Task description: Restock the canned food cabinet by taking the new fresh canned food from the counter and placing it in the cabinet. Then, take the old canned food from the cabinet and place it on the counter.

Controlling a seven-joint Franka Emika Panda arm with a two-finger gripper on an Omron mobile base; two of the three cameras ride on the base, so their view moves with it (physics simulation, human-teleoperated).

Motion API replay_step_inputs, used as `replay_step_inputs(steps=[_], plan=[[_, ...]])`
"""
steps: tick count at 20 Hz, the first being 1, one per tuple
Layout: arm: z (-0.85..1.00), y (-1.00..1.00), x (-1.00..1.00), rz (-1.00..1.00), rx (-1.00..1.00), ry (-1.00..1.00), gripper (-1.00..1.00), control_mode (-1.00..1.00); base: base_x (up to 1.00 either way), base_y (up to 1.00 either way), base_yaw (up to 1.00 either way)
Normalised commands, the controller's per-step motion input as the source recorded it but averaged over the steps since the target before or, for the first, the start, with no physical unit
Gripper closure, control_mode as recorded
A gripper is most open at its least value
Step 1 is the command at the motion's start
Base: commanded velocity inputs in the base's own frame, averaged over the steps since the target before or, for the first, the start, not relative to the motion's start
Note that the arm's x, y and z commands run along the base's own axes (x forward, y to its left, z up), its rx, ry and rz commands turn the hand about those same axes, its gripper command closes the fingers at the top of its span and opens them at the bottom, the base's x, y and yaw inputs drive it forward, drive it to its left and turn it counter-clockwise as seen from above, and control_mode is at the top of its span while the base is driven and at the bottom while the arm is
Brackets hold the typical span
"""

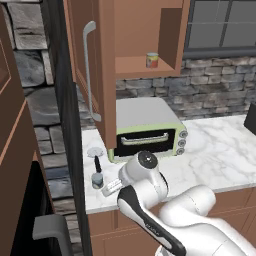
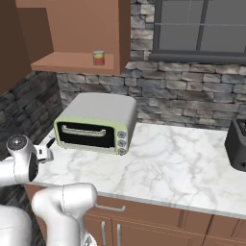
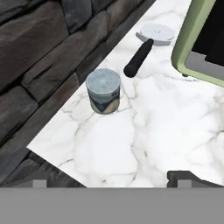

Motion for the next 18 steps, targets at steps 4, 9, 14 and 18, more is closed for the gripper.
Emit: replay_step_inputs(steps=[4, 9, 14, 18], plan=[[0.0, 0.36, 0.13, -0.04, 0.0, 0.0, -1.0, -1.0, 0.0, 0.0, 0.0], [0.0, 0.3, 0.1, -0.04, -0.02, 0.0, -1.0, -1.0, 0.0, 0.0, 0.0], [-0.03, 0.12, 0.29, -0.01, -0.02, 0.01, -1.0, -1.0, 0.0, 0.0, 0.0], [-0.1, 0.0, 0.43, -0.01, -0.01, 0.04, -1.0, -1.0, 0.0, 0.0, 0.0]])
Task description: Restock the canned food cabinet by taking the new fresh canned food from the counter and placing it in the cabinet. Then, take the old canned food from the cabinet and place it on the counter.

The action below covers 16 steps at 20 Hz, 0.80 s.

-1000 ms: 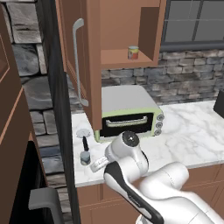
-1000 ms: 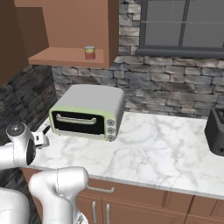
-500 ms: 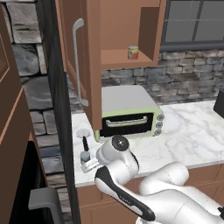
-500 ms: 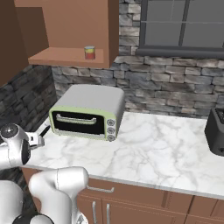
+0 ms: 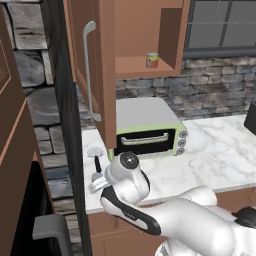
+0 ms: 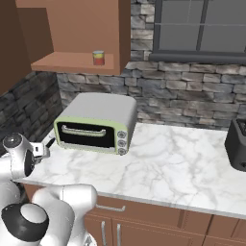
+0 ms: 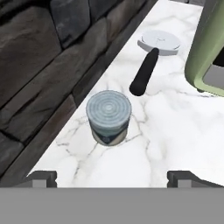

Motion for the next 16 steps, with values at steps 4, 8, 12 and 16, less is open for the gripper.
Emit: replay_step_inputs(steps=[4, 8, 12, 16], plan=[[-0.01, 0.03, 0.28, -0.02, -0.01, 0.05, -1.0, -1.0, 0.0, 0.0, 0.0], [-0.16, 0.09, 0.07, -0.02, -0.04, 0.07, -1.0, -1.0, 0.0, 0.0, 0.0], [-0.31, 0.04, 0.0, -0.01, -0.07, 0.08, -1.0, -1.0, 0.0, 0.0, 0.0], [-0.13, 0.02, 0.0, 0.0, -0.04, 0.03, -1.0, -1.0, 0.0, 0.0, 0.0]])
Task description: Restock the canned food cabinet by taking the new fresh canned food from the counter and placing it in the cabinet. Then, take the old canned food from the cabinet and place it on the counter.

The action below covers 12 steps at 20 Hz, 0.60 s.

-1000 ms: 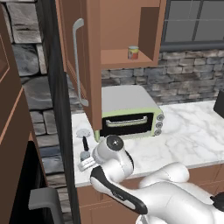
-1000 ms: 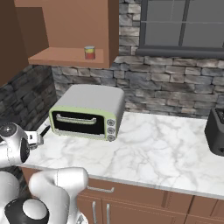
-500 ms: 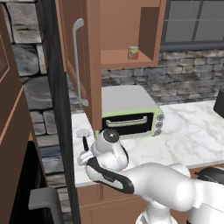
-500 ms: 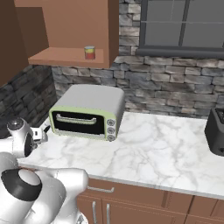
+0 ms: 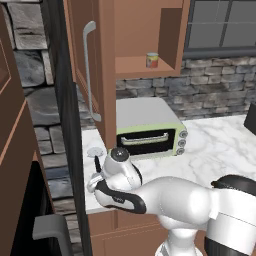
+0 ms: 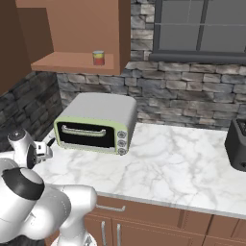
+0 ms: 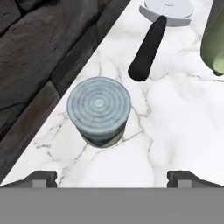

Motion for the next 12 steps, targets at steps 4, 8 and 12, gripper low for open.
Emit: replay_step_inputs(steps=[4, 8, 12], plan=[[0.0, 0.13, 0.0, 0.0, 0.0, 0.0, -1.0, -1.0, 0.0, 0.0, 0.0], [0.0, 0.19, 0.02, 0.0, 0.0, 0.0, -1.0, -1.0, 0.0, 0.0, 0.0], [-0.02, 0.25, 0.0, 0.0, 0.0, 0.0, -1.0, -1.0, 0.0, 0.0, 0.0]])
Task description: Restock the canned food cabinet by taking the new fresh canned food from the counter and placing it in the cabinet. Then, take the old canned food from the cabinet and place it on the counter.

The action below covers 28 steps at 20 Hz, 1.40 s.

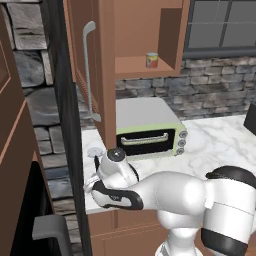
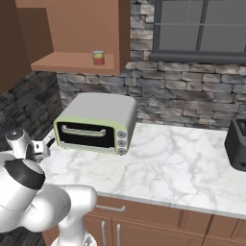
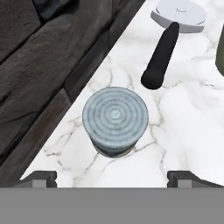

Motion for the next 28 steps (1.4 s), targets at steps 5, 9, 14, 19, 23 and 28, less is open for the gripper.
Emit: replay_step_inputs(steps=[5, 9, 14, 19, 23, 28], plan=[[-0.05, 0.14, 0.13, 0.0, 0.0, 0.0, -1.0, -1.0, 0.0, 0.0, 0.0], [-0.05, 0.01, 0.19, 0.0, 0.0, 0.0, -1.0, -1.0, 0.0, 0.0, 0.0], [-0.07, 0.07, 0.22, 0.0, 0.0, 0.0, -1.0, -1.0, 0.0, 0.0, 0.0], [-0.05, 0.07, 0.16, -0.01, 0.0, 0.0, 1.0, -1.0, 0.0, 0.0, 0.0], [0.0, 0.0, 0.0, 0.0, 0.0, 0.0, 1.0, -1.0, 0.0, 0.0, 0.0], [0.0, -0.03, -0.04, 0.0, 0.0, 0.0, 1.0, -1.0, 0.0, 0.0, 0.0]])
